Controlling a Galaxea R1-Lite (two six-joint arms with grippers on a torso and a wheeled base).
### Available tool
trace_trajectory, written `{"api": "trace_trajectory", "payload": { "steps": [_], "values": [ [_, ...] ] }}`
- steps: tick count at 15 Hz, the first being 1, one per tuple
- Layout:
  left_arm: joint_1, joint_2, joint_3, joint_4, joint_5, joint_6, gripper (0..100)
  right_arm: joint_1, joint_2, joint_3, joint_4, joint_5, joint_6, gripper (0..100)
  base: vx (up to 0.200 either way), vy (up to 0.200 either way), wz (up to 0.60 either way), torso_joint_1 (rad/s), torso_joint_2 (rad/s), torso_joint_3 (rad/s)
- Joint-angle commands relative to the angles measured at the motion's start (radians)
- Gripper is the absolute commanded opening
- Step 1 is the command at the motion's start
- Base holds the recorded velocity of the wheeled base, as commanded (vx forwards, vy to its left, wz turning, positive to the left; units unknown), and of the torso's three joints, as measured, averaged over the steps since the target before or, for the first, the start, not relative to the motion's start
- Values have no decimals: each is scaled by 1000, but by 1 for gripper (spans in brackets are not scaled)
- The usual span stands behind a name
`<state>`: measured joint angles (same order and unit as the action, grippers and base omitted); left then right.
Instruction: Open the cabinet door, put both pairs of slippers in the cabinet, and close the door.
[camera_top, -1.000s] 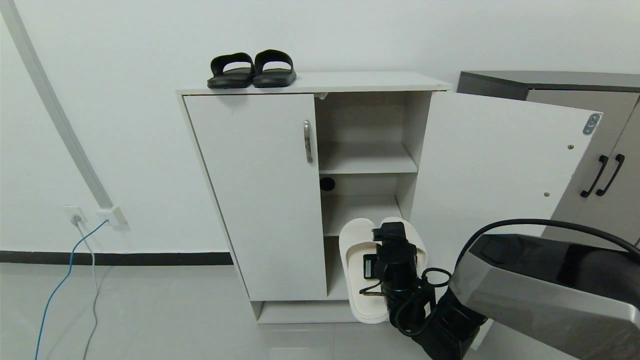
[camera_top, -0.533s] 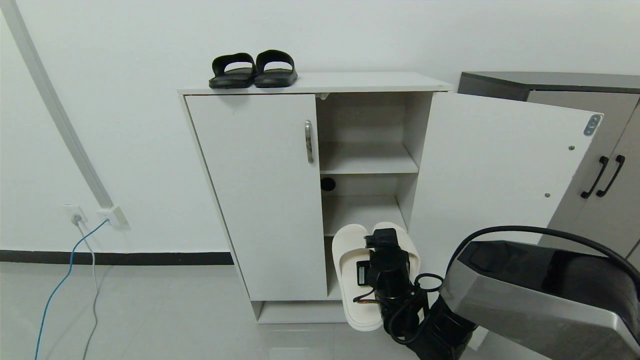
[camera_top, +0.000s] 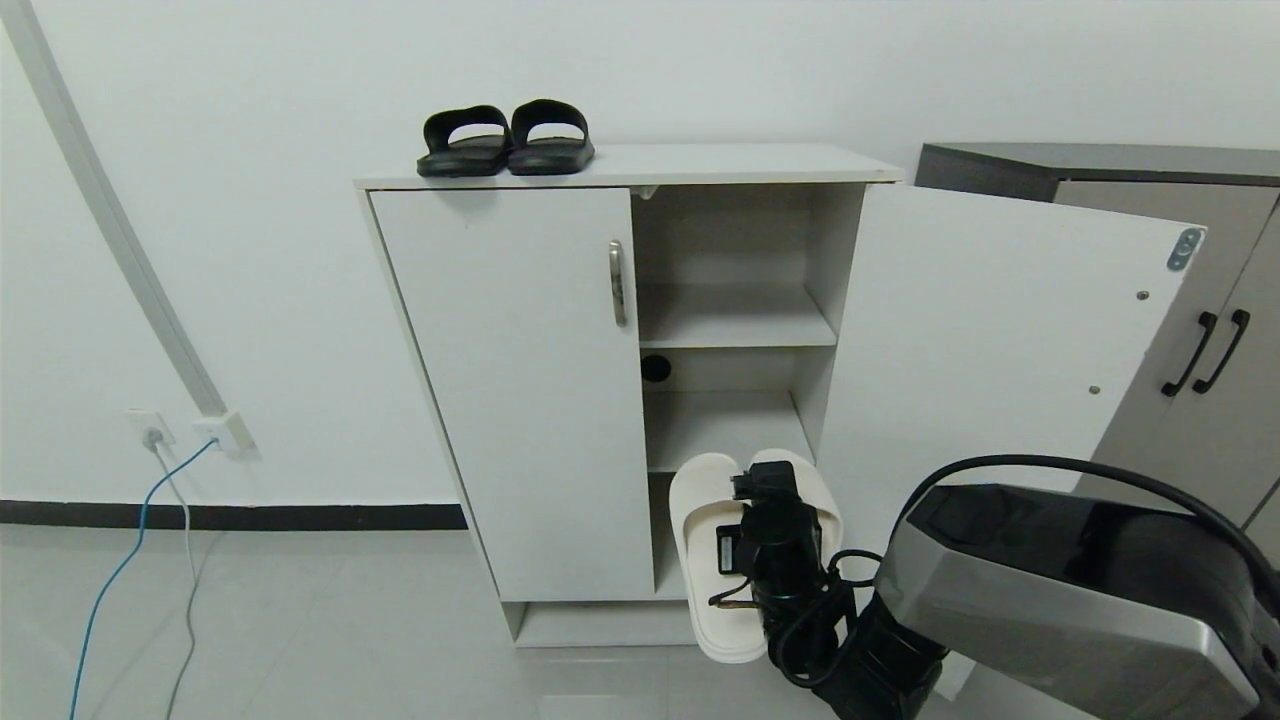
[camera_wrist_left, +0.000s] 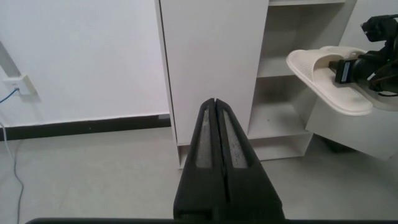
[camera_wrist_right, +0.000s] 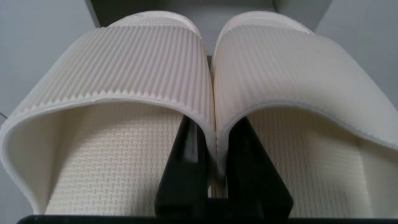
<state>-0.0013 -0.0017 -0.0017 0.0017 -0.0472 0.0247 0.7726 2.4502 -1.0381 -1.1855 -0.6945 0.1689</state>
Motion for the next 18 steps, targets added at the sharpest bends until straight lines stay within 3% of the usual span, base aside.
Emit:
{"api": "trace_trajectory", "payload": {
  "steps": [1, 8, 10, 14, 18],
  "values": [
    [0, 2, 0, 0, 0, 0, 0, -1, 13, -5, 0, 0, 0, 0, 0, 0, 0, 2, -2, -56],
    [0, 2, 0, 0, 0, -2, 0, -2, 36, -19, -8, 0, 0, 0, 0, 0, 0, 2, 3, -179],
    [0, 2, 0, 0, 0, -2, 0, -2, 67, -30, -59, -5, -11, 0, 0, 0, 0, 2, 0, -193],
    [0, 2, 0, 0, 1, -3, 0, -19, 105, -30, -286, -13, -178, 0, 0, 0, 0, 5, 4, -198],
    [0, 2, 0, 0, 6, -9, 0, -22, 108, -34, -310, -11, -192, 0, 0, 0, 0, 2, 1, -104]
  ]
}}
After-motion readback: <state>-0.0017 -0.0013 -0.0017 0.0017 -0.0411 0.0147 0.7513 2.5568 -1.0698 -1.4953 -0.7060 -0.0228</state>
